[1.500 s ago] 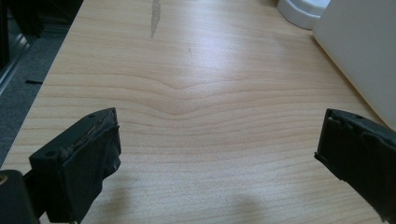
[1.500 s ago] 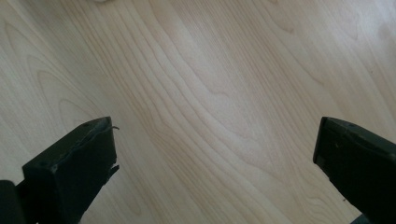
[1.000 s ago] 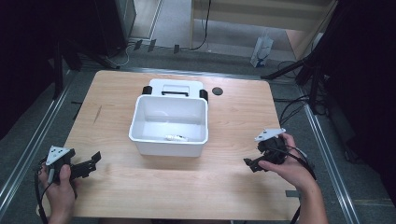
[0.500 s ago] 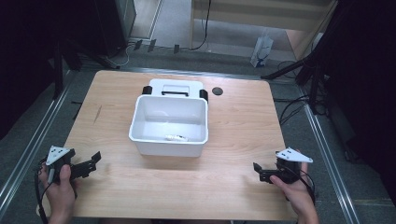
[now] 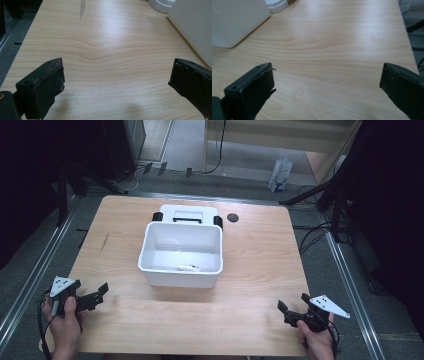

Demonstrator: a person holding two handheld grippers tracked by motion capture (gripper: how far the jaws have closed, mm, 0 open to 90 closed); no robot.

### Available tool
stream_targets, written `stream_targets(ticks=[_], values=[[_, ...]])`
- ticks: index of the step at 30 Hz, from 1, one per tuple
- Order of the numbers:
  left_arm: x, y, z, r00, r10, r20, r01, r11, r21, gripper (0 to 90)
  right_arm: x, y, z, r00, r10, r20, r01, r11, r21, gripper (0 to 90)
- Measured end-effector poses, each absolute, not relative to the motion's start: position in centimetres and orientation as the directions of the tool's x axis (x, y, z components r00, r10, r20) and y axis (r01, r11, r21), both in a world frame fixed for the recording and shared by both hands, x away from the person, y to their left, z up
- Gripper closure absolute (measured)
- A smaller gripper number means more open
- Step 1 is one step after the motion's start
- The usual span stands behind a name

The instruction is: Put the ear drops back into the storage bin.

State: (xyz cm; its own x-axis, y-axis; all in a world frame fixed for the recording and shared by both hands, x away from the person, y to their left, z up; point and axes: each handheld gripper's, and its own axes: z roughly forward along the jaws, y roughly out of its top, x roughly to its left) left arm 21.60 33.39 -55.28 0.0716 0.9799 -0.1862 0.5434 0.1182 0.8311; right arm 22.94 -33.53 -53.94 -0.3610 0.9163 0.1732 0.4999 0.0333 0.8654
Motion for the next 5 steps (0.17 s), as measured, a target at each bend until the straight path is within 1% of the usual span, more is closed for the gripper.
stream_targets(ticks=[5], values=[[21.48, 33.55, -55.28, 0.07, 0.977, -0.201, 0.542, 0.132, 0.83, 0.4, 22.94, -33.16, -54.43, -0.398, 0.897, 0.192, 0.497, 0.035, 0.867, 0.0]])
